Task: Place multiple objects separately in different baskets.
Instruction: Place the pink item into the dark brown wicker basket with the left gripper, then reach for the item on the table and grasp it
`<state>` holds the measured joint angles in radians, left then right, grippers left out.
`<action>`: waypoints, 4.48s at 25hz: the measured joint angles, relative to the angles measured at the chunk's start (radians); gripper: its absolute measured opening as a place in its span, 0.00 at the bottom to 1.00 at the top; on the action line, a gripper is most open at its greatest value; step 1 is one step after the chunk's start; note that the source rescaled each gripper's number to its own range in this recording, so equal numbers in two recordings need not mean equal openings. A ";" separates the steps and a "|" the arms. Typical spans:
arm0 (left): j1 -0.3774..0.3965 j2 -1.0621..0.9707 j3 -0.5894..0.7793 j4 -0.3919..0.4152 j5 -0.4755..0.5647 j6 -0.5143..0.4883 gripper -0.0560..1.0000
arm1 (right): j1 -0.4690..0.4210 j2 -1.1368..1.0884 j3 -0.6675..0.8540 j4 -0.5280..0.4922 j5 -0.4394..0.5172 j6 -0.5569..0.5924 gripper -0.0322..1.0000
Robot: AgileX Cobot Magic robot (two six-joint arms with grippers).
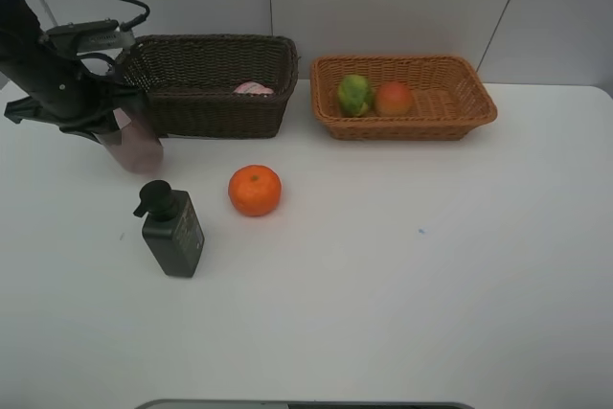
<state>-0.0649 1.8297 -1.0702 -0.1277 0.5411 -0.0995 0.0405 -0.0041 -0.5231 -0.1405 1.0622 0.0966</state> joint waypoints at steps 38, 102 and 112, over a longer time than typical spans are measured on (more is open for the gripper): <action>-0.105 0.215 -0.540 0.230 0.091 0.002 0.05 | 0.000 0.000 0.000 -0.001 0.000 0.000 0.88; -0.347 0.061 -0.467 0.225 0.259 0.032 0.99 | 0.000 0.000 0.000 -0.001 0.000 0.000 0.88; -0.463 -0.007 -0.350 0.178 0.346 0.015 0.99 | 0.000 0.000 0.000 -0.001 0.000 0.000 0.88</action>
<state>-0.5283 1.8225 -1.4203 0.0500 0.8875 -0.0844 0.0405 -0.0041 -0.5231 -0.1414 1.0622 0.0966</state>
